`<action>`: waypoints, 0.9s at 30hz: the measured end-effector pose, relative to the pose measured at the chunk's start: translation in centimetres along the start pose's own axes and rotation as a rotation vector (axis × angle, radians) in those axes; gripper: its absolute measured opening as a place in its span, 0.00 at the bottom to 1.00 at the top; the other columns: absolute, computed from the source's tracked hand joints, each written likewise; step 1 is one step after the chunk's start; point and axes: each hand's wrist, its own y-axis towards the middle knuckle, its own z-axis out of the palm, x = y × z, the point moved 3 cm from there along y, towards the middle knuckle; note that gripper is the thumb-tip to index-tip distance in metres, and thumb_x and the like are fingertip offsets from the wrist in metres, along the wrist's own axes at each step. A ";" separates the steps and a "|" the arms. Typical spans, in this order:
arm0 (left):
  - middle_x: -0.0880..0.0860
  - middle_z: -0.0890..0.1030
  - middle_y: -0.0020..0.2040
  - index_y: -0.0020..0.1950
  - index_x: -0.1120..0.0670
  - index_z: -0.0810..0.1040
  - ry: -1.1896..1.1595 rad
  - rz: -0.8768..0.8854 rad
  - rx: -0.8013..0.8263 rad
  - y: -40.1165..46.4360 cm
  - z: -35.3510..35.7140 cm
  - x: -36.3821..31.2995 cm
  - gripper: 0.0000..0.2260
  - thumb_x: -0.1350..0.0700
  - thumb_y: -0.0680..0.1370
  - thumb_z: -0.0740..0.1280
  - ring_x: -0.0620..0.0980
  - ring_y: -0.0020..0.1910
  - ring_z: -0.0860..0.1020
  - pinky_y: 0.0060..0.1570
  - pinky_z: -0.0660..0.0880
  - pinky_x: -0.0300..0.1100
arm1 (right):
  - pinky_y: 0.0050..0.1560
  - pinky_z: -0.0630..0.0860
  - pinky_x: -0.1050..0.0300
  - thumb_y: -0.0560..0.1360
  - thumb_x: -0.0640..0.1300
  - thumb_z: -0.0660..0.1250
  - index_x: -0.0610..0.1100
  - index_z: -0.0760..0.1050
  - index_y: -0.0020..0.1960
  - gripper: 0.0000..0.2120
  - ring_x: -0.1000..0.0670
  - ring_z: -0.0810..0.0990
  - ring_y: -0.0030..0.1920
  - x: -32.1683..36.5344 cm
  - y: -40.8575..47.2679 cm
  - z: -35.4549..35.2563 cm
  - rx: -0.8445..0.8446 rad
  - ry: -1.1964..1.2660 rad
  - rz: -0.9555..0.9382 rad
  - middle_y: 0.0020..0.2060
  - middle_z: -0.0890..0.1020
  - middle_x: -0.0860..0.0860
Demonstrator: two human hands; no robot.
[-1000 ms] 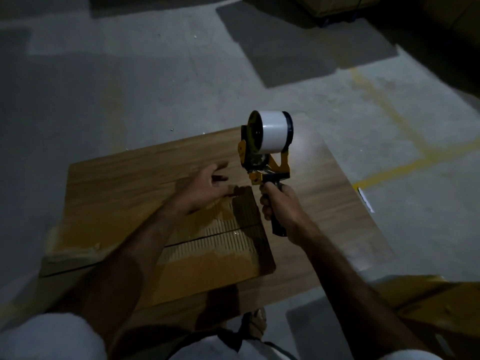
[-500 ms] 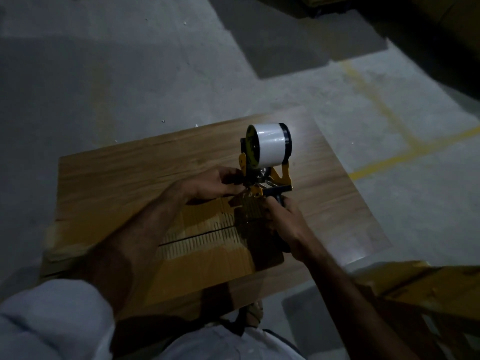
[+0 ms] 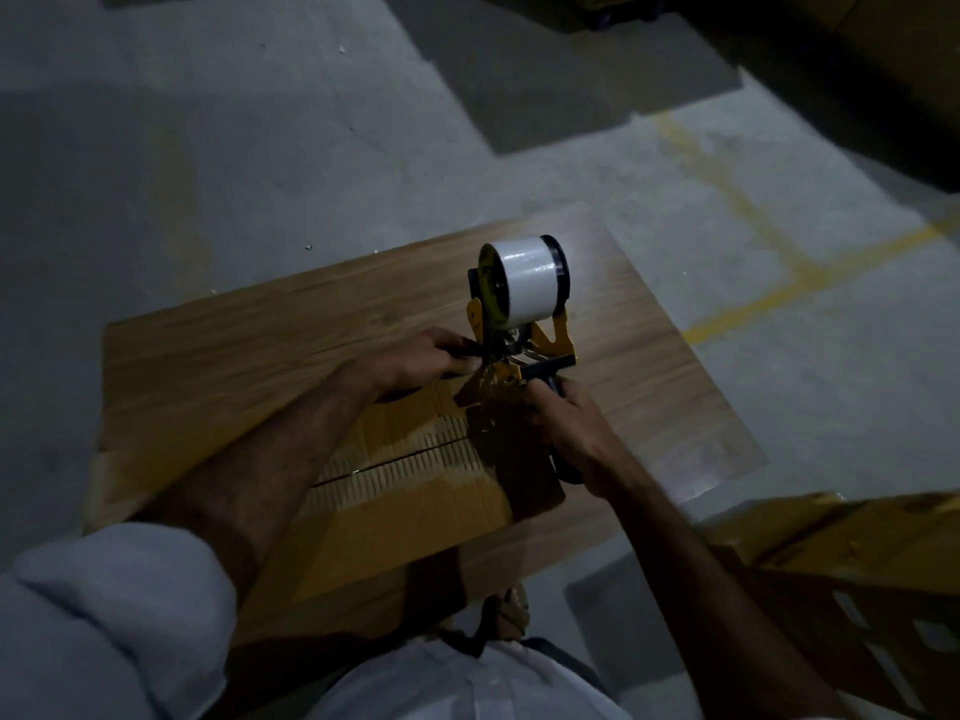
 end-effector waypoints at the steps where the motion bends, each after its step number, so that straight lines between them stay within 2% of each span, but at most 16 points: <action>1: 0.42 0.82 0.59 0.57 0.44 0.82 0.004 0.003 -0.007 0.1 0.0 0.1 0.08 0.57 0.83 0.68 0.39 0.60 0.77 0.61 0.71 0.37 | 0.33 0.65 0.61 0.85 0.49 0.59 0.46 0.72 0.48 0.10 0.57 0.68 0.31 0.1 -0.1 0.0 -0.001 0.004 -0.002 0.33 0.71 0.55; 3: 0.43 0.82 0.58 0.54 0.43 0.83 0.002 0.022 -0.035 0.3 0.1 0.2 0.10 0.60 0.82 0.68 0.40 0.59 0.78 0.62 0.73 0.38 | 0.35 0.65 0.58 0.85 0.49 0.60 0.45 0.72 0.49 0.10 0.54 0.68 0.33 0.1 -0.6 0.0 -0.010 0.002 -0.007 0.35 0.71 0.51; 4: 0.45 0.83 0.57 0.52 0.43 0.84 -0.018 0.032 -0.046 0.3 0.1 0.2 0.12 0.61 0.82 0.68 0.41 0.56 0.80 0.59 0.76 0.37 | 0.36 0.65 0.56 0.85 0.49 0.60 0.45 0.72 0.48 0.10 0.52 0.68 0.34 0.0 -1.0 -0.1 -0.014 -0.005 -0.013 0.36 0.70 0.48; 6: 0.52 0.84 0.53 0.47 0.43 0.86 -0.071 0.044 -0.027 0.1 0.2 0.2 0.14 0.61 0.83 0.67 0.51 0.46 0.82 0.46 0.76 0.38 | 0.37 0.65 0.55 0.85 0.48 0.60 0.44 0.71 0.47 0.10 0.49 0.68 0.36 -0.5 -2.2 -0.3 -0.021 -0.009 -0.025 0.38 0.69 0.45; 7: 0.54 0.83 0.50 0.46 0.42 0.87 -0.082 0.048 -0.006 0.1 0.2 0.2 0.15 0.59 0.83 0.67 0.54 0.41 0.79 0.41 0.73 0.38 | 0.36 0.65 0.56 0.85 0.48 0.60 0.45 0.70 0.46 0.10 0.50 0.67 0.34 -0.9 -3.0 -0.4 -0.031 0.001 -0.024 0.37 0.69 0.45; 8: 0.52 0.84 0.47 0.47 0.42 0.87 -0.073 0.050 0.008 0.2 0.1 0.2 0.13 0.58 0.83 0.67 0.55 0.40 0.78 0.41 0.71 0.37 | 0.34 0.65 0.57 0.85 0.47 0.60 0.45 0.70 0.45 0.11 0.51 0.67 0.33 -1.5 -3.8 -0.5 -0.044 0.018 -0.014 0.36 0.68 0.46; 10: 0.42 0.87 0.51 0.53 0.44 0.85 -0.032 0.055 0.014 0.4 0.0 0.3 0.10 0.57 0.84 0.67 0.42 0.45 0.84 0.45 0.74 0.33 | 0.31 0.65 0.59 0.85 0.47 0.61 0.44 0.71 0.45 0.11 0.54 0.67 0.30 -2.7 -5.6 -0.7 -0.067 0.059 0.014 0.35 0.68 0.46; 11: 0.43 0.86 0.55 0.57 0.46 0.85 -0.025 0.051 0.027 0.7 -0.1 0.4 0.09 0.57 0.84 0.66 0.40 0.49 0.84 0.47 0.76 0.34 | 0.30 0.65 0.59 0.85 0.47 0.61 0.44 0.71 0.45 0.11 0.54 0.66 0.30 -3.2 -6.4 -0.6 -0.076 0.072 0.020 0.34 0.68 0.46; 13: 0.48 0.86 0.58 0.63 0.50 0.84 -0.011 0.033 0.091 0.8 -0.2 0.4 0.10 0.56 0.84 0.65 0.43 0.51 0.84 0.46 0.78 0.35 | 0.29 0.66 0.59 0.85 0.46 0.62 0.41 0.71 0.46 0.12 0.52 0.67 0.29 -4.4 -7.5 -0.4 -0.109 0.055 0.019 0.35 0.68 0.44; 14: 0.47 0.86 0.57 0.64 0.49 0.84 -0.005 0.032 0.122 0.6 -0.2 0.5 0.11 0.56 0.84 0.65 0.43 0.51 0.84 0.45 0.78 0.35 | 0.29 0.68 0.59 0.85 0.46 0.62 0.37 0.72 0.47 0.13 0.51 0.68 0.30 -4.9 -7.7 -0.2 -0.134 0.028 0.022 0.36 0.69 0.43; 16: 0.45 0.86 0.56 0.60 0.46 0.86 -0.002 0.054 0.127 0.4 -0.4 0.4 0.11 0.56 0.84 0.64 0.44 0.53 0.84 0.47 0.80 0.37 | 0.30 0.72 0.60 0.85 0.44 0.62 0.32 0.73 0.53 0.14 0.51 0.71 0.32 -5.7 -7.7 0.0 -0.177 -0.039 0.022 0.38 0.71 0.42; 19: 0.50 0.87 0.51 0.51 0.49 0.87 0.044 0.127 -0.003 0.4 -0.2 -0.1 0.14 0.53 0.86 0.61 0.50 0.50 0.83 0.54 0.78 0.48 | 0.33 0.77 0.57 0.84 0.42 0.62 0.32 0.74 0.55 0.12 0.49 0.74 0.34 -6.0 -7.4 0.3 -0.202 -0.079 -0.005 0.39 0.74 0.41; 20: 0.48 0.86 0.46 0.47 0.46 0.87 0.068 0.132 -0.053 0.3 0.1 -0.2 0.16 0.50 0.86 0.61 0.51 0.48 0.82 0.51 0.78 0.49 | 0.35 0.77 0.54 0.84 0.44 0.63 0.32 0.75 0.54 0.13 0.49 0.75 0.35 -6.0 -7.4 0.4 -0.214 -0.075 -0.009 0.39 0.75 0.42; 22: 0.42 0.85 0.41 0.43 0.39 0.85 0.165 0.172 -0.118 0.2 0.7 -0.3 0.15 0.42 0.84 0.63 0.45 0.41 0.82 0.42 0.75 0.44 | 0.36 0.76 0.47 0.80 0.50 0.63 0.32 0.75 0.52 0.19 0.47 0.75 0.34 -5.9 -7.5 0.4 -0.242 -0.071 -0.031 0.35 0.76 0.42; 24: 0.41 0.85 0.44 0.48 0.38 0.85 0.306 0.240 -0.185 0.3 1.4 -0.2 0.12 0.37 0.82 0.64 0.42 0.43 0.82 0.43 0.75 0.43 | 0.36 0.77 0.42 0.75 0.53 0.61 0.35 0.77 0.49 0.20 0.44 0.79 0.33 -5.7 -7.7 0.5 -0.256 -0.093 -0.057 0.34 0.81 0.42; 27: 0.34 0.80 0.44 0.53 0.39 0.84 0.448 0.287 -0.348 0.3 1.2 0.2 0.16 0.33 0.81 0.62 0.36 0.45 0.78 0.42 0.71 0.41 | 0.39 0.79 0.41 0.78 0.52 0.62 0.39 0.78 0.46 0.17 0.41 0.82 0.37 -5.4 -7.4 0.6 -0.255 -0.146 -0.091 0.36 0.83 0.42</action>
